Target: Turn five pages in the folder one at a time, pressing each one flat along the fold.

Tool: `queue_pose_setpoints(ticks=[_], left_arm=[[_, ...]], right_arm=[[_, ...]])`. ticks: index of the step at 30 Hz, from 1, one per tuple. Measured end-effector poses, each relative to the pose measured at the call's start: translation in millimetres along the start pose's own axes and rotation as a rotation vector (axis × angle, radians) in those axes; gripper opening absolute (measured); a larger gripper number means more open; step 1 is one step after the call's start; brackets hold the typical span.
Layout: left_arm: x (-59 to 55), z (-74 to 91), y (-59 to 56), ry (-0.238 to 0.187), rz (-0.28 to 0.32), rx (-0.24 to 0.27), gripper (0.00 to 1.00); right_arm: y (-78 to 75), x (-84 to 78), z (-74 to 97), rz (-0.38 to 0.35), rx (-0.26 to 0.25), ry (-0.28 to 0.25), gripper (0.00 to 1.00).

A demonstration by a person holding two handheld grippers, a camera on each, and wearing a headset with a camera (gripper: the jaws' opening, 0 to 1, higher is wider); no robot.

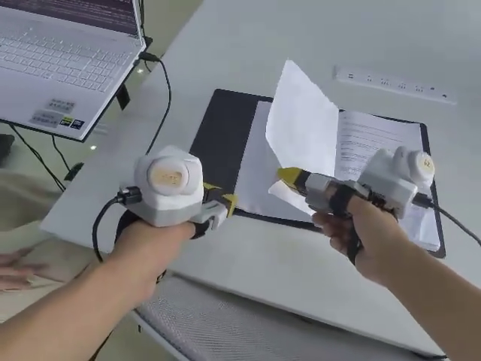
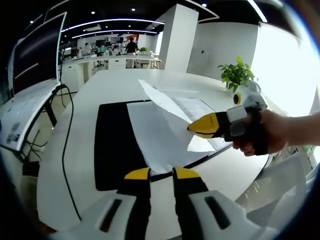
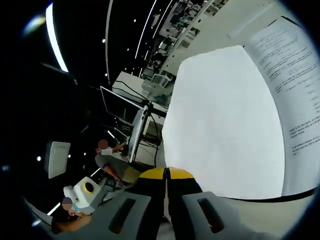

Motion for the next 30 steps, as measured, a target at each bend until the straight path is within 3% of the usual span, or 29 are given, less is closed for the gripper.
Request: queue_pose_setpoints(ticks=[12, 30], left_arm=[[-0.4, -0.1, 8.8, 0.011, 0.028, 0.012, 0.15], [-4.7, -10.8, 18.2, 0.027, 0.041, 0.02, 0.14]], right_arm=[[-25.3, -26.7, -30.6, -0.023, -0.041, 0.084, 0.0], [-58.2, -43.7, -44.7, -0.046, -0.116, 0.131, 0.0]])
Point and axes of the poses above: the centre of the closed fingertips' face, and the gripper's own axes: z roughly backward along the fingers, y roughly to its left, x roughly out of its top, the point moved 3 cm from there along z, roughly backward along the fingers, and after that the axes turned 12 degrees about x, right-handed, at the moved point
